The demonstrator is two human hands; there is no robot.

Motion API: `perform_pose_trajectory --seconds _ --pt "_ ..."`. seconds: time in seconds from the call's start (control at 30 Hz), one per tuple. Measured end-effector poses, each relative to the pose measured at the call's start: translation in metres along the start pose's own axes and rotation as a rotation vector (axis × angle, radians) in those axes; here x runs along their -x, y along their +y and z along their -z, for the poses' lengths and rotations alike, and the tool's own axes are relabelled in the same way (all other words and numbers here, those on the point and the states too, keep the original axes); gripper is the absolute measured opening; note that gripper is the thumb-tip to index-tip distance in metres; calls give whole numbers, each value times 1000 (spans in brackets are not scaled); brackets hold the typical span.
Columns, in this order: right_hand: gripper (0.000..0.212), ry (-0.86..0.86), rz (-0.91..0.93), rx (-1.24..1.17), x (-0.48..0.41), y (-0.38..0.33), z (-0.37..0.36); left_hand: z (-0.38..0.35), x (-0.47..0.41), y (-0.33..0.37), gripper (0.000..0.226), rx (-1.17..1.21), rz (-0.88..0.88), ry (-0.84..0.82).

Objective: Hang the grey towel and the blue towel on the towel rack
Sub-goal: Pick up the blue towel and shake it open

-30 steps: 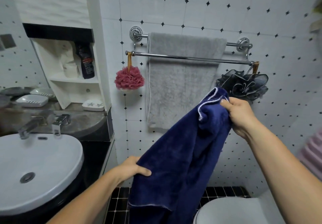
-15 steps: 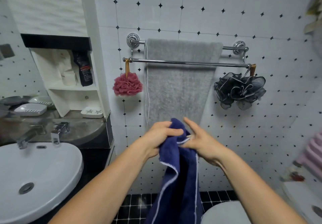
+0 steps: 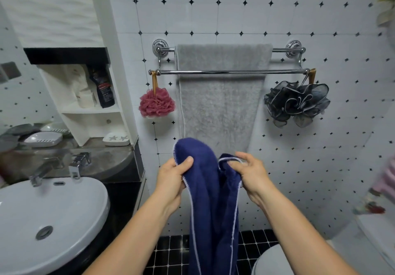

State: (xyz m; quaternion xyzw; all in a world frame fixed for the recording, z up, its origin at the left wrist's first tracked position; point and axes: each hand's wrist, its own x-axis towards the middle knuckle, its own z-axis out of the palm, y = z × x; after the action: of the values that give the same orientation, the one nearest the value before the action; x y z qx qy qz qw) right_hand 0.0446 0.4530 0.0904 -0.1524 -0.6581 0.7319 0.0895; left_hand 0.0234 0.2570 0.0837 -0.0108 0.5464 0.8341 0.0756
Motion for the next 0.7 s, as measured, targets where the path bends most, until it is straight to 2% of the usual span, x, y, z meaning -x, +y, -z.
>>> perform_pose_trajectory --seconds 0.07,0.17,0.23,0.33,0.47,0.6,0.7 --pt "9 83 -47 -146 1 -2 10 5 5 -1 14 -48 -43 64" --pt "16 135 -42 -219 16 -2 7 0 18 -15 29 -227 -124 65" --pt "14 102 4 -187 33 1 -5 -10 29 -27 35 -341 -194 13" --pt "10 27 95 -114 62 7 -23 -23 50 -38 25 -437 -292 -61" --pt "9 74 259 137 83 15 -28 -27 70 -41 27 -410 -321 -94" --pt "11 70 258 132 90 17 -28 -23 78 -47 25 -508 -374 -133" --pt "8 128 197 69 91 21 -27 -22 84 -54 25 -562 -380 -137"
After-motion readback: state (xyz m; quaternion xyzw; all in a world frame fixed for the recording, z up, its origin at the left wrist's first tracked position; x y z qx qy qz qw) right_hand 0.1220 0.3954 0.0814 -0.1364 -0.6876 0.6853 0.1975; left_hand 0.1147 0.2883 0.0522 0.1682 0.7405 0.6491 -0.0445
